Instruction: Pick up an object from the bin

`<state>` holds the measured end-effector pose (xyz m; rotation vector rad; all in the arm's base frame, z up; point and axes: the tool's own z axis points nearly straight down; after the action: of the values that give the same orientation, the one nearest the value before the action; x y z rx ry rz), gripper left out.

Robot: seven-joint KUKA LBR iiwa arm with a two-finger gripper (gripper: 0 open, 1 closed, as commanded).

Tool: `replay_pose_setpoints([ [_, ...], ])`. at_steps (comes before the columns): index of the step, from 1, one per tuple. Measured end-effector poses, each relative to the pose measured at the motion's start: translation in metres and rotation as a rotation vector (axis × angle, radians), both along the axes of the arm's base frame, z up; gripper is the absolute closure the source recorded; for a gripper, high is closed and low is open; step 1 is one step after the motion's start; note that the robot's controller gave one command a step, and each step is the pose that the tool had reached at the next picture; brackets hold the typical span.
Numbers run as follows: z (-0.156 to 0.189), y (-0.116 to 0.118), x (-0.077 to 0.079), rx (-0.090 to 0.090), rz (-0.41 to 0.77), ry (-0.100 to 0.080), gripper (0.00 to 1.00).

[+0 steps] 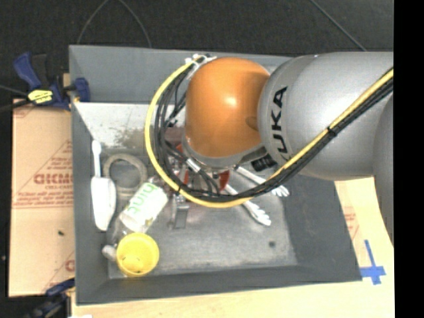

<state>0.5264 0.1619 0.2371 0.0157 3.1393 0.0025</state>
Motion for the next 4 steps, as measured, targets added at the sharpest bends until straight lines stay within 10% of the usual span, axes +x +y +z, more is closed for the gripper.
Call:
replay_pose_setpoints([
  [1,0.0,0.0,0.0,0.0,0.0,0.0,0.0],
  [2,0.089,-0.036,0.02,0.0,0.057,-0.012,0.0],
  [4,0.07,-0.026,-0.01,-0.001,0.21,-0.013,0.0],
])
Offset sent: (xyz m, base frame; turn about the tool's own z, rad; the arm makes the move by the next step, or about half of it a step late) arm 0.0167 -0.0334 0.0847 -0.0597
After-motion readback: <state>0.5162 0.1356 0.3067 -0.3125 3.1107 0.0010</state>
